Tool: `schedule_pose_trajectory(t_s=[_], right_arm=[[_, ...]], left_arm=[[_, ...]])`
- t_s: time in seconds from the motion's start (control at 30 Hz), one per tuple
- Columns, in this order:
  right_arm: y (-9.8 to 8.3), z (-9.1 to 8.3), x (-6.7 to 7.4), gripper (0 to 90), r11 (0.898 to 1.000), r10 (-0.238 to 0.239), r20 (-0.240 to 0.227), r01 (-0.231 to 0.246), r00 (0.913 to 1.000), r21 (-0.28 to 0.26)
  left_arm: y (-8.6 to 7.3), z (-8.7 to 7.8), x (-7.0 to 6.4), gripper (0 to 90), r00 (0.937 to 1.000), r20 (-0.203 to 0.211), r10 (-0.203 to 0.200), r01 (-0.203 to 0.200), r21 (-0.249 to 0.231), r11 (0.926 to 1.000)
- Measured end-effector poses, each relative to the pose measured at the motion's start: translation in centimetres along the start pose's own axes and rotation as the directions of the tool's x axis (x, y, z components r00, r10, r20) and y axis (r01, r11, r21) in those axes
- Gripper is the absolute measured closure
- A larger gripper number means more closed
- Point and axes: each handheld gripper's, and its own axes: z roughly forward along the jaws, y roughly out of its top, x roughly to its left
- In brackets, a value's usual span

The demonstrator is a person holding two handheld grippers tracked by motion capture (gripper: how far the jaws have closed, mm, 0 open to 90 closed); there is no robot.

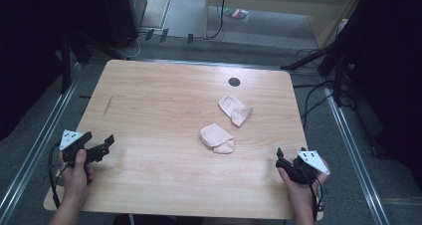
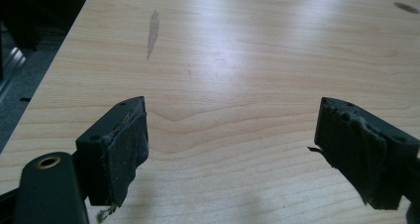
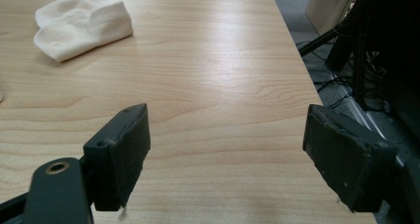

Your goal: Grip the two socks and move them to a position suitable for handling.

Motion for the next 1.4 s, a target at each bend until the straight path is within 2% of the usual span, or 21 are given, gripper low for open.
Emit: schedule_pose_trajectory(t_s=[0.1,0.17,0.3,0.33,0.37,0.4,0.5,0.6,0.63,0.67,0.7,0.77,0.8,0.87,0.9,0.97,1.0,1.13,1.23,1.27,1.4], right_arm=[[0.2,-0.1,0.1,20.2,1.000,0.017,0.001,-0.017,0.9999,-0.005],[0.8,-0.2,0.4,22.2,0.998,0.065,-0.019,-0.065,0.9977,-0.017],[1.7,-0.6,1.5,22.3,0.998,0.062,-0.006,-0.063,0.9980,-0.032],[2.8,-1.0,2.9,22.5,0.998,0.038,-0.021,-0.039,0.9991,-0.049],[2.8,-1.0,2.9,22.5,0.998,0.038,-0.021,-0.039,0.9991,-0.049],[3.8,-1.4,4.4,23.6,0.998,0.003,-0.049,-0.006,0.9988,-0.067],[5.0,-1.7,6.8,24.6,0.996,-0.026,-0.106,0.017,0.9940,-0.082],[6.0,-1.8,9.4,26.8,0.995,-0.059,-0.179,0.044,0.9821,-0.089],[6.0,-1.8,9.4,26.8,0.995,-0.059,-0.179,0.044,0.9821,-0.089],[6.6,-1.5,11.2,29.9,0.995,-0.072,-0.244,0.054,0.9670,-0.082],[6.8,-1.2,12.0,30.5,0.995,-0.078,-0.267,0.059,0.9605,-0.077],[6.9,-0.9,12.8,31.8,0.996,-0.081,-0.285,0.063,0.9551,-0.069],[7.0,-0.1,14.2,34.0,0.996,-0.089,-0.316,0.079,0.9446,-0.045],[7.0,0.3,14.7,34.5,0.995,-0.099,-0.324,0.091,0.9409,-0.037],[6.5,1.4,16.0,35.4,0.990,-0.133,-0.357,0.139,0.9247,-0.010],[6.2,1.8,16.3,36.3,0.989,-0.135,-0.369,0.146,0.9197,0.002],[5.4,2.9,16.9,40.3,0.986,-0.134,-0.398,0.163,0.9076,0.040],[4.1,5.1,17.8,42.8,0.969,-0.161,-0.413,0.223,0.8963,0.106],[3.6,5.8,18.1,42.9,0.961,-0.161,-0.426,0.240,0.8903,0.139],[3.3,6.2,18.3,43.8,0.952,-0.166,-0.415,0.254,0.8947,0.168],[3.1,6.6,18.4,47.5,0.948,-0.148,-0.408,0.246,0.9010,0.200]], left_arm=[[0.0,0.0,-0.1,14.1,1.0000,-0.002,0.009,-0.009,0.005,0.9999],[0.0,0.0,0.0,14.1,0.9999,-0.012,-0.006,0.006,0.008,0.9999],[0.0,0.1,0.0,14.1,0.9996,-0.026,-0.009,0.009,0.010,0.9999],[0.0,0.2,-0.2,14.1,0.9995,-0.032,0.004,-0.004,0.016,0.9999],[0.0,0.2,-0.2,14.1,0.9995,-0.032,0.004,-0.004,0.016,0.9999],[0.0,0.3,-0.3,14.1,0.9991,-0.041,0.008,-0.007,0.015,0.9999],[0.0,0.3,-0.4,14.1,0.9983,-0.058,0.006,-0.005,0.021,0.9998],[0.0,0.4,-0.2,14.1,0.9987,-0.051,-0.009,0.010,0.015,0.9998],[0.0,0.4,-0.2,14.1,0.9987,-0.051,-0.009,0.010,0.015,0.9998],[0.0,0.4,-0.2,14.1,0.9989,-0.046,-0.010,0.011,0.022,0.9997],[0.1,0.5,-0.2,14.1,0.9989,-0.046,-0.004,0.006,0.038,0.9993],[0.1,0.6,-0.3,14.1,0.9990,-0.045,-0.001,0.002,0.040,0.9992],[0.1,0.7,-0.4,14.1,0.9990,-0.044,0.010,-0.008,0.052,0.9986],[0.2,0.8,-0.4,14.1,0.9988,-0.047,0.013,-0.010,0.066,0.9978],[0.2,0.9,-0.4,14.1,0.9987,-0.047,0.019,-0.015,0.072,0.9973],[0.2,0.9,-0.5,14.1,0.9988,-0.047,0.015,-0.012,0.075,0.9971],[0.2,1.0,-0.5,14.2,0.9985,-0.053,0.014,-0.010,0.088,0.9961],[0.3,1.3,-0.4,14.2,0.9983,-0.058,0.005,0.002,0.119,0.9928],[0.4,1.4,-0.4,14.2,0.9979,-0.065,0.003,0.005,0.129,0.9917],[0.4,1.3,-0.4,14.2,0.9979,-0.064,0.001,0.007,0.125,0.9921],[0.6,1.1,-0.2,14.3,0.9968,-0.076,-0.023,0.031,0.112,0.9932]])
